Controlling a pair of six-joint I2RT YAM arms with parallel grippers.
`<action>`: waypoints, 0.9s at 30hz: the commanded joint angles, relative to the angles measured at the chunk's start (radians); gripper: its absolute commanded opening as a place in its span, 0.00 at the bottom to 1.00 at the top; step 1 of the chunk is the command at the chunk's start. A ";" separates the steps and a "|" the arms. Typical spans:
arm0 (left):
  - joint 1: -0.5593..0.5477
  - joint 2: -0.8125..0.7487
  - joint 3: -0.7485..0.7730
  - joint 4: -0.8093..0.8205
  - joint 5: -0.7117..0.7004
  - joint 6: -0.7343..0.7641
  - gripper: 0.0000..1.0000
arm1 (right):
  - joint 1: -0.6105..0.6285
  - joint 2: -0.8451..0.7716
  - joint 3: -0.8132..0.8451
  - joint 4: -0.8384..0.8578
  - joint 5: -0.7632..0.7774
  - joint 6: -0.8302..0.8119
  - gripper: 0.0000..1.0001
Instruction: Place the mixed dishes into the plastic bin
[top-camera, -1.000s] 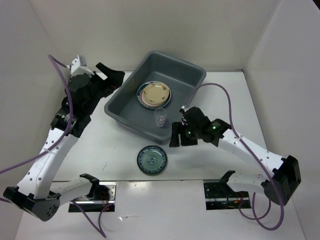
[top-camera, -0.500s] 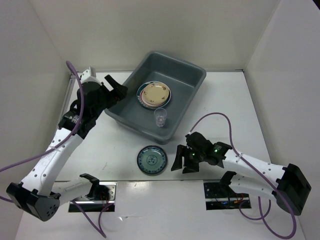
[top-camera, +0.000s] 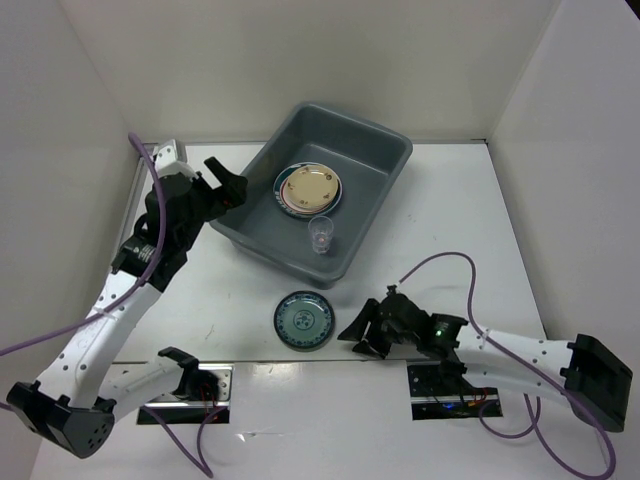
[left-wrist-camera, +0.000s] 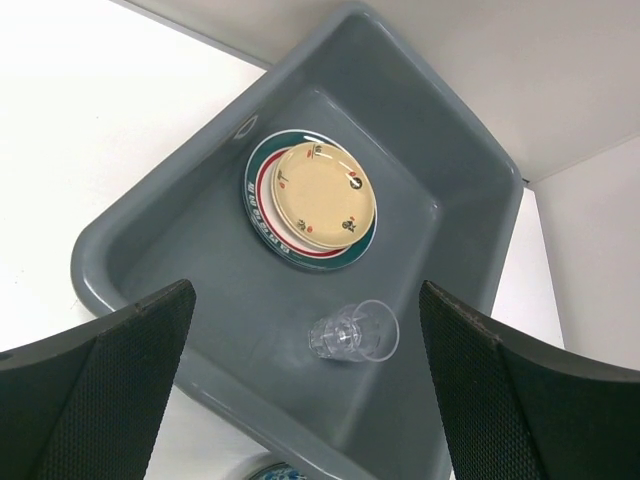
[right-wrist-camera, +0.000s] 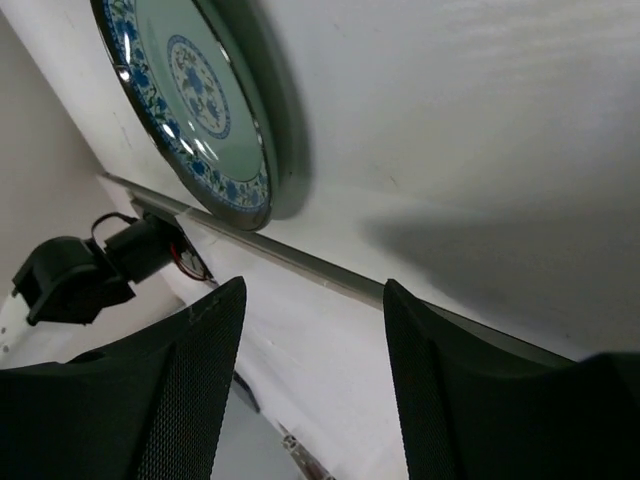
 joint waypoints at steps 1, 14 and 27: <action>-0.008 -0.046 -0.018 0.064 -0.003 0.020 0.99 | 0.072 -0.086 -0.075 0.113 0.167 0.207 0.62; -0.008 -0.046 -0.036 0.073 0.007 0.001 0.99 | 0.097 0.116 0.003 0.178 0.262 0.180 0.60; -0.008 -0.046 -0.045 0.073 -0.004 0.001 0.99 | 0.097 0.446 0.146 0.299 0.273 0.112 0.44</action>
